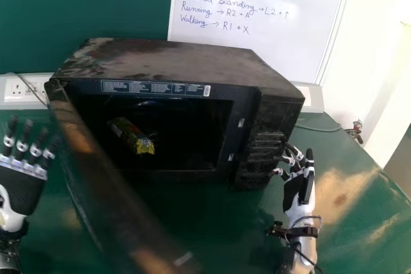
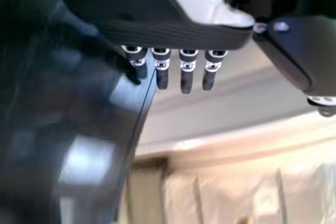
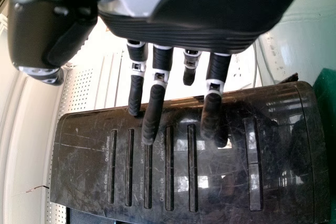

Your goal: Put biscuit inside oven

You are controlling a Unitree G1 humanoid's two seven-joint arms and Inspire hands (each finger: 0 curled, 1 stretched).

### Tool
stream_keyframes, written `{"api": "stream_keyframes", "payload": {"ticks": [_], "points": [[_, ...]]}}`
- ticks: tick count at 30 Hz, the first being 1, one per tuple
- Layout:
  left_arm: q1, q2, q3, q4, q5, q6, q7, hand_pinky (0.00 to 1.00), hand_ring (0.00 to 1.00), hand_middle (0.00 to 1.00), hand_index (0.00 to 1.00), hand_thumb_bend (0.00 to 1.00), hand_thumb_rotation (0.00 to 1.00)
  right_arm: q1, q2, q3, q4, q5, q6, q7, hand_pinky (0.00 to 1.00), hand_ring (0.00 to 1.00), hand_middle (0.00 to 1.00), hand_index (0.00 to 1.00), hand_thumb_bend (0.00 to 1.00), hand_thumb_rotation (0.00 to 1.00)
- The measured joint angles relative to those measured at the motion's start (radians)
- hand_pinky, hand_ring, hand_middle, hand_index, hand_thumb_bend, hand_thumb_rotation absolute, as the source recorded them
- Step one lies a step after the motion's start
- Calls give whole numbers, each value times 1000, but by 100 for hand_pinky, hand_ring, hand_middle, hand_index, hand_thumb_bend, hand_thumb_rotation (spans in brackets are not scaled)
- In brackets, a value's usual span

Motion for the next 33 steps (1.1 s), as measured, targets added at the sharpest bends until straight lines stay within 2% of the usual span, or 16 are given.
{"api": "stream_keyframes", "payload": {"ticks": [4,6,16,19,24,27,30,33], "points": [[6,5,-41,-15,-4,-9,-1,0,1,12,47,50,7,0,0,0,0,-1,0,-1,28,35,45,74,77,100],[9,5,-56,-30,-9,-37,-1,0,1,11,47,50,7,0,0,0,0,-2,0,-1,28,35,45,74,77,100],[41,-20,-75,-71,-58,-117,-1,0,4,14,47,50,7,-3,1,-9,3,-1,8,-7,29,36,45,73,75,100],[61,-38,-79,-77,-60,-111,-1,0,5,14,47,49,7,-3,0,-16,3,2,16,-5,29,36,45,73,74,99],[90,-44,-112,-110,-82,-49,-1,0,8,16,47,50,7,-4,1,-16,3,-3,16,-9,29,36,45,73,75,100],[92,-24,-139,-119,-104,-37,-1,0,8,17,47,50,7,-4,2,-16,3,-3,16,-9,29,36,45,73,75,100],[107,18,-157,-133,-122,-39,-1,0,10,16,47,50,7,-4,2,-15,3,-6,16,-13,29,36,45,73,74,100],[137,62,-189,-160,-126,-96,-1,0,14,20,47,50,7,-2,1,-15,3,-7,16,-18,29,36,45,73,75,100]]}}
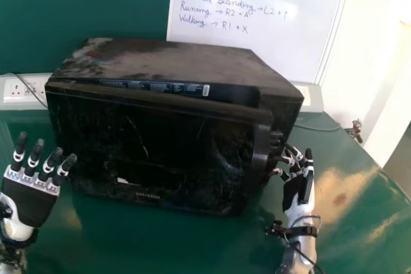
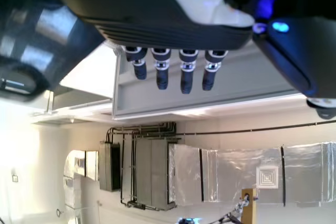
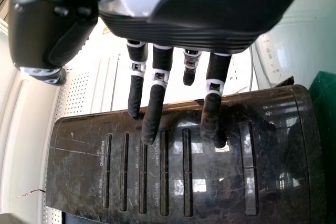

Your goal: Put biscuit inside oven

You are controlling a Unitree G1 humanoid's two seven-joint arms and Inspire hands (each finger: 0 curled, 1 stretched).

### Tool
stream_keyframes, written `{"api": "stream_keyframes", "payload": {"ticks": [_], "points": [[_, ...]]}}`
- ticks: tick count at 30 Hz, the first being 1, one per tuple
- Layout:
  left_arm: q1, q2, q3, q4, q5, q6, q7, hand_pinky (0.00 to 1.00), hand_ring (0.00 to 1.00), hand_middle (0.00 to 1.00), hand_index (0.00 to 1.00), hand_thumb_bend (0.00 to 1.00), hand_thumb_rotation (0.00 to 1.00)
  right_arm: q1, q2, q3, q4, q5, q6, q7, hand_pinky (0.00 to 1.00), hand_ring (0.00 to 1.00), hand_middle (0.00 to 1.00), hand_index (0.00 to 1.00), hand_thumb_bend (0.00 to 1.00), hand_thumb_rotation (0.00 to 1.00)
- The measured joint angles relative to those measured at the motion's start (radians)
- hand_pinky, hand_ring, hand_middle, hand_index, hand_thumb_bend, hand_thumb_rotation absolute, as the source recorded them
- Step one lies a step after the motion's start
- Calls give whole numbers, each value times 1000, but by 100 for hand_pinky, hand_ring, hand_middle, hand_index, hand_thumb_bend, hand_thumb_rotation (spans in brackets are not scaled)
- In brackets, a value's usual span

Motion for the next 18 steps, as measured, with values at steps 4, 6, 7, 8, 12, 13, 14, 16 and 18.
{"api": "stream_keyframes", "payload": {"ticks": [4,6,7,8,12,13,14,16,18], "points": [[3,107,-75,-6,55,-24,0,0,9,21,47,50,6,-1,1,-1,0,0,0,1,29,36,45,73,74,100],[2,166,-115,4,94,-60,0,1,11,24,47,50,6,-1,1,-1,0,0,0,1,29,36,45,73,73,100],[-4,199,-142,17,104,-84,0,3,13,27,47,51,6,0,1,-1,0,0,0,1,29,36,45,73,73,100],[-12,226,-165,35,110,-105,0,5,17,30,47,51,6,0,1,-1,0,0,0,0,29,36,45,73,75,100],[-33,273,-197,98,147,-175,0,9,28,39,29,90,1,0,1,1,-1,-3,0,-2,29,37,46,73,77,100],[-31,273,-194,109,172,-198,0,9,30,42,28,95,1,0,1,1,-1,-3,0,-2,29,36,46,73,77,100],[-27,272,-187,117,198,-218,0,11,33,46,29,97,0,0,1,1,-1,-2,0,-2,29,36,46,73,76,100],[-14,271,-172,127,249,-241,1,18,42,54,34,100,0,0,2,1,-1,-1,0,-1,30,36,45,73,76,100],[-4,265,-161,127,283,-248,3,24,47,58,37,97,0,0,1,0,-1,-1,0,-1,30,36,45,73,76,100]]}}
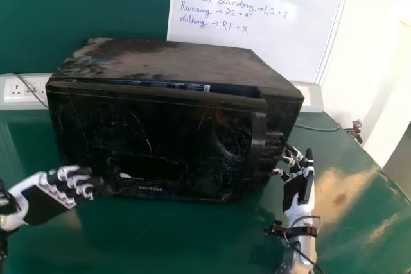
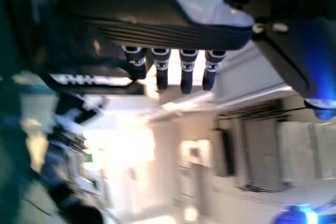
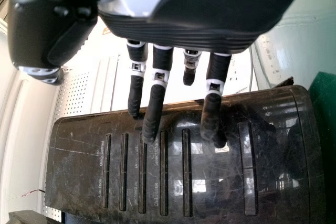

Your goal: Put biscuit inside oven

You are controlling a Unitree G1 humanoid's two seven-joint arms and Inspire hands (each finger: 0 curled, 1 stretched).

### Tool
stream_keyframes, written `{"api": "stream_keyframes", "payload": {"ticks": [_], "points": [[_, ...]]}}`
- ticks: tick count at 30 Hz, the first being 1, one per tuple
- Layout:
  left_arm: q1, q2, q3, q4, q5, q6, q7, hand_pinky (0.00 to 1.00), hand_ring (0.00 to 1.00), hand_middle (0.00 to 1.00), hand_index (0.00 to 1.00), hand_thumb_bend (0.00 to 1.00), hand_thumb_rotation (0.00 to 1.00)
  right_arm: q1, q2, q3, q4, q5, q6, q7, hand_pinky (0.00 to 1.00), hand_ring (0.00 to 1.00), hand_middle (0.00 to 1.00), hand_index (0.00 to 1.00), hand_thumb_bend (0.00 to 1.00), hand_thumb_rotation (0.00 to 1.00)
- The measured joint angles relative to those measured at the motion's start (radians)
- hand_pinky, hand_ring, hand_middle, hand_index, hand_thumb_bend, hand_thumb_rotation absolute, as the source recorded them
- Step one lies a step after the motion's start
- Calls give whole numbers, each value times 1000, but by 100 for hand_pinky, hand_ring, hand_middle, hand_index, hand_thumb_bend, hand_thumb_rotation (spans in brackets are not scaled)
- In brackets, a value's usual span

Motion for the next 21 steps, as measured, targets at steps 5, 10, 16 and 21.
{"api": "stream_keyframes", "payload": {"ticks": [5,10,16,21], "points": [[0,-17,5,6,30,-1,-2,28,46,57,41,84,0,0,0,1,0,-1,0,-1,29,36,45,73,75,100],[1,-60,21,-25,124,-113,61,33,51,62,66,64,0,0,0,1,1,-2,-1,-3,29,36,45,73,75,100],[36,-154,13,-151,260,-139,328,50,84,93,98,21,0,-1,1,1,1,-3,0,-3,29,36,45,73,74,100],[47,-217,-26,-225,368,-147,515,89,98,100,100,5,0,-1,2,1,0,-3,0,-3,29,36,45,73,74,100]]}}
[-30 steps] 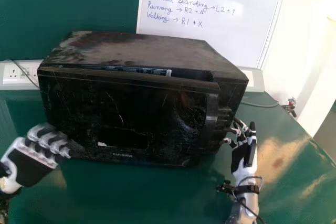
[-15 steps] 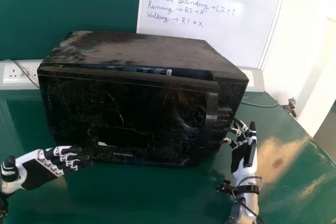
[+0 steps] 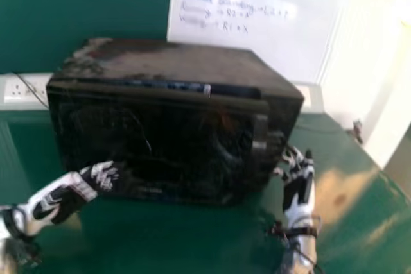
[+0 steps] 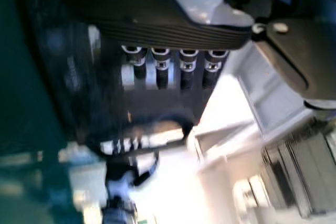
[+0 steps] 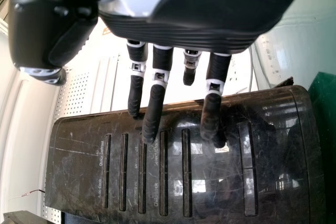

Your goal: Put biscuit inside oven

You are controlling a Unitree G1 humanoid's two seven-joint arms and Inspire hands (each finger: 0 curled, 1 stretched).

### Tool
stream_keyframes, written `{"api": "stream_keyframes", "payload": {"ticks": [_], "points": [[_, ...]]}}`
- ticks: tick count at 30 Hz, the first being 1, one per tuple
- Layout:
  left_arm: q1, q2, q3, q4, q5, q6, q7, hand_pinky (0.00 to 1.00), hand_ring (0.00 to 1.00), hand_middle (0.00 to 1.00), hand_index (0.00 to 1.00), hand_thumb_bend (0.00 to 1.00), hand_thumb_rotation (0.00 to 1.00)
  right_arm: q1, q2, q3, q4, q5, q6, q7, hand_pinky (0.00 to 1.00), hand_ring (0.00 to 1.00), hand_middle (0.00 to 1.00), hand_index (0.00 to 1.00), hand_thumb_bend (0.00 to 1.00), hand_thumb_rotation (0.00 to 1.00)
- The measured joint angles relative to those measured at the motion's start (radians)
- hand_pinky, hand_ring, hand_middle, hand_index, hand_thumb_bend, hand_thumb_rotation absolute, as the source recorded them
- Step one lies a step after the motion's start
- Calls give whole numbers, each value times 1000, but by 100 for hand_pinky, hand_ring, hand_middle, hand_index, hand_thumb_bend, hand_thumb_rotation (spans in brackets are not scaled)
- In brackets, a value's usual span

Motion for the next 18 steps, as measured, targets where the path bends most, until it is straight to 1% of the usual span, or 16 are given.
{"api": "stream_keyframes", "payload": {"ticks": [1,3,5,8,12,15,18], "points": [[-1,-6,-6,-1,12,1,21,83,97,100,100,5,0,0,0,0,0,0,0,0,29,36,45,73,74,100],[-5,-14,-20,6,27,-4,45,77,96,99,100,4,0,0,0,0,0,-1,0,-1,28,36,45,73,74,100],[-12,-21,-29,19,40,-8,63,74,95,99,100,3,0,0,0,1,0,-2,0,-2,28,36,45,74,73,100],[-19,-22,-40,26,63,-8,98,68,94,99,100,6,0,0,0,1,0,-3,0,-2,29,36,45,73,73,100],[-29,-22,-60,27,98,-5,150,65,95,100,100,11,0,0,0,0,1,-3,0,-1,29,36,45,73,73,100],[-39,-28,-74,22,102,21,196,68,99,100,100,17,0,0,0,0,1,-1,0,2,29,36,45,73,74,100],[-42,-38,-84,12,110,51,252,66,100,100,100,20,0,0,0,0,1,-1,0,2,29,36,45,74,73,100]]}}
